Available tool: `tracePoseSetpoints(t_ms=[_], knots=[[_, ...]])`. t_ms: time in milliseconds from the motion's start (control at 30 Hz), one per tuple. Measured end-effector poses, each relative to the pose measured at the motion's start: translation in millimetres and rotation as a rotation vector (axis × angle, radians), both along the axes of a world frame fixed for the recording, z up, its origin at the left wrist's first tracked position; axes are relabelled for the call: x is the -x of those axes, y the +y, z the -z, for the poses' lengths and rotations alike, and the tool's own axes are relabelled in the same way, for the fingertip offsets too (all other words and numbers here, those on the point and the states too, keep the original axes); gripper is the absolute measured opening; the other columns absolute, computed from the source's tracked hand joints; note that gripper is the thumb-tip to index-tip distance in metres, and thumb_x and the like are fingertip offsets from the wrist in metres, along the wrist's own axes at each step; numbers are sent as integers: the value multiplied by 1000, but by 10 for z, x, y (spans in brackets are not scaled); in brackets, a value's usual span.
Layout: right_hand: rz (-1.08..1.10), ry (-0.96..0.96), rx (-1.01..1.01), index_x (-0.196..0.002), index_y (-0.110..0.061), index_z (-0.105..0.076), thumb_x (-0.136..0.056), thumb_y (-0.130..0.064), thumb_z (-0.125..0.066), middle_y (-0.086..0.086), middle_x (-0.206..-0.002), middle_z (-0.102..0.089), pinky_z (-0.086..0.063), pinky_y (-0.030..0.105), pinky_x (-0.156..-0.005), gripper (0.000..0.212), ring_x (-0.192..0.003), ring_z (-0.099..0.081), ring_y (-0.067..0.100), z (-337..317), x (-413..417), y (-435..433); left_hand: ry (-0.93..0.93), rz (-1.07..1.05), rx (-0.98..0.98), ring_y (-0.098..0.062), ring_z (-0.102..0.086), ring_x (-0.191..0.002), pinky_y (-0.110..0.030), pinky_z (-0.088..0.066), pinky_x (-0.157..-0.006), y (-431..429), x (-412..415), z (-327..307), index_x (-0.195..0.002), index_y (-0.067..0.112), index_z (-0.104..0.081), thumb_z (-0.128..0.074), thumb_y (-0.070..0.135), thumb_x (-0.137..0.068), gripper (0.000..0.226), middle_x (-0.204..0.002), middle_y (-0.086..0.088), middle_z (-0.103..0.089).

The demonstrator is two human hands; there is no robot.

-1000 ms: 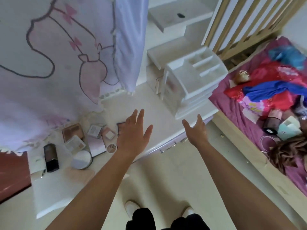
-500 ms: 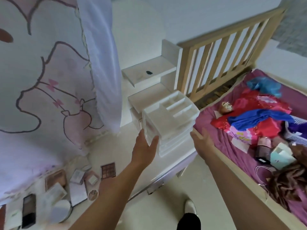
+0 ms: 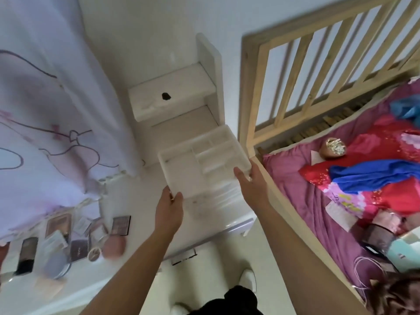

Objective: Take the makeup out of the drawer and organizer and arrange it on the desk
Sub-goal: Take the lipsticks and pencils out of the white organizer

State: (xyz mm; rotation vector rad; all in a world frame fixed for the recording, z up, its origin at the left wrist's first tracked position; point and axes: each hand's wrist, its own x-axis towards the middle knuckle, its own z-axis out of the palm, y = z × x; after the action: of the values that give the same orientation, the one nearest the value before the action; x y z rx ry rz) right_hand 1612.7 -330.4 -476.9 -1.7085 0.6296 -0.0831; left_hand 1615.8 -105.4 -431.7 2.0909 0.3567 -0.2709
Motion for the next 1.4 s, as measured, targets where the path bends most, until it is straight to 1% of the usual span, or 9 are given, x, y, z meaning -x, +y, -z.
tracePoseSetpoints(t_ms=[100, 233, 400, 500, 700, 833, 1000, 1200, 1400], knots=[[53, -20, 77, -139, -38, -47, -87, -64, -54, -3, -128, -58, -45, 43, -105, 58, -120, -53, 18, -4, 77, 114, 2, 28, -11, -17, -61, -83, -41, -51, -79, 72, -55, -10, -122, 26, -53, -47, 25, -101, 22, -96, 5, -64], [50, 4, 157, -149, -33, -35, -88, -71, -49, 3, -137, -51, -42, 42, -108, 73, -127, -47, 21, -69, 243, 232, -23, -34, 6, -20, -63, -94, -49, -54, -89, 116, 0, 40, -117, 30, -57, -48, 38, -99, 22, -100, 4, -65], [9, 99, 252, -143, -34, -40, -78, -88, -40, 4, -126, -58, -50, 48, -97, 85, -114, -58, 27, -80, 214, 175, 66, -208, 117, -26, -63, -101, -49, -53, -93, 28, 89, 84, -132, 18, -50, -54, 61, -86, 63, -110, -1, -63], [-55, 143, 290, -145, -36, -36, -72, -95, -36, -1, -134, -57, -50, 52, -99, 95, -122, -58, 27, -28, 188, 108, 67, -160, 130, -26, -62, -103, -49, -52, -94, 48, 168, 39, -134, 20, -47, -49, 73, -77, 78, -120, -3, -59], [-39, 209, 350, -151, -29, -30, -80, -87, -37, 1, -150, -42, -38, 52, -111, 92, -138, -41, 26, -94, 541, 167, 6, -5, -38, -19, -56, -99, -32, -44, -90, 144, 412, 85, -142, 15, -40, -47, 49, -97, 56, -133, -4, -48], [0, 209, 400, -148, -17, -36, -92, -57, -55, 9, -141, -44, -41, 47, -108, 71, -127, -46, 28, -56, 817, 269, -106, 104, -160, -24, -58, -113, -37, -47, -91, 183, 658, 222, -145, 13, -36, -51, 41, -98, 56, -136, -6, -47], [90, 195, 389, -137, -17, -49, -92, -32, -63, 6, -127, -49, -43, 39, -96, 50, -107, -47, 18, -81, 1003, 294, -130, 194, -203, -23, -59, -110, -37, -48, -89, 242, 785, 298, -147, 16, -33, -50, 40, -98, 57, -137, -3, -44], [53, 220, 436, -121, -15, -61, -90, -30, -62, 4, -116, -51, -47, 40, -93, 35, -101, -55, 24, -66, 1009, 258, -90, 229, -166, -19, -58, -100, -34, -48, -90, 287, 770, 373, -149, 17, -31, -50, 35, -98, 57, -132, -4, -49], [64, 222, 492, -118, -14, -62, -91, -23, -61, 6, -117, -56, -43, 33, -88, 29, -94, -52, 18, -30, 1058, 185, -57, 248, -142, -13, -59, -83, -31, -47, -78, 318, 755, 390, -145, 19, -36, -48, 25, -99, 48, -124, -3, -54]])
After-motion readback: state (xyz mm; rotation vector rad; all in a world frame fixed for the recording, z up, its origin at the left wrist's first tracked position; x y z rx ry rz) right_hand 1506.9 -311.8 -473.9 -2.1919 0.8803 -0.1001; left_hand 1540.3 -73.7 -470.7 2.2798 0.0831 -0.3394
